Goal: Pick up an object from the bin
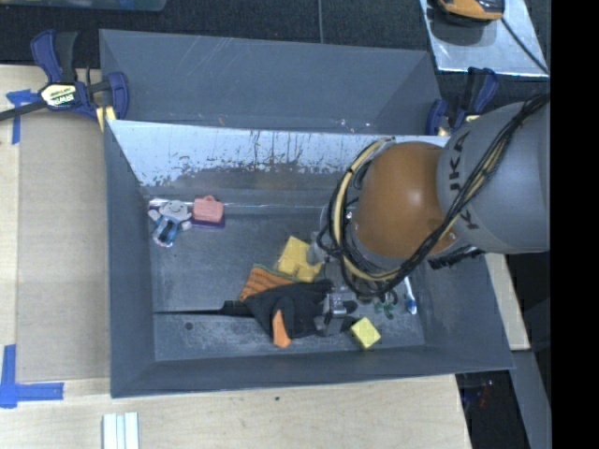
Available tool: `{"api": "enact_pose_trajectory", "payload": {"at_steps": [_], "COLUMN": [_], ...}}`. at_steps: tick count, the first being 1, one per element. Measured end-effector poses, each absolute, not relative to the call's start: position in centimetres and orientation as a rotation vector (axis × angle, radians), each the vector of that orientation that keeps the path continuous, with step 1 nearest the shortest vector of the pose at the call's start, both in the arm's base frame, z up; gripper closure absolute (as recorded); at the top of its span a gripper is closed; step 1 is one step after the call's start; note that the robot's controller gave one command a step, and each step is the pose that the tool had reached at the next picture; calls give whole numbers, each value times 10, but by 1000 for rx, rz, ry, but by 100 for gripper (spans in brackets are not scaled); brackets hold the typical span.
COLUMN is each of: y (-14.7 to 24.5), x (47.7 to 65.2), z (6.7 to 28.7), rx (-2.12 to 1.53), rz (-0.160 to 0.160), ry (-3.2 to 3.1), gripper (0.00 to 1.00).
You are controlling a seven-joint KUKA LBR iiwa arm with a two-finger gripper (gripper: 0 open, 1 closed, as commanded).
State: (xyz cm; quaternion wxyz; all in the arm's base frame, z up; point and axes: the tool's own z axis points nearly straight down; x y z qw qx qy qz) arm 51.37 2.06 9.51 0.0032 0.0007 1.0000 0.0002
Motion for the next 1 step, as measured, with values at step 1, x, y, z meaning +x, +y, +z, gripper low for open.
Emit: {"api": "enact_pose_trajectory", "payload": {"at_steps": [1], "y": [13], "x": [488], "z": [140], "rx": [-35], "rz": [0], "ry": [3132], "gripper": [0]}}
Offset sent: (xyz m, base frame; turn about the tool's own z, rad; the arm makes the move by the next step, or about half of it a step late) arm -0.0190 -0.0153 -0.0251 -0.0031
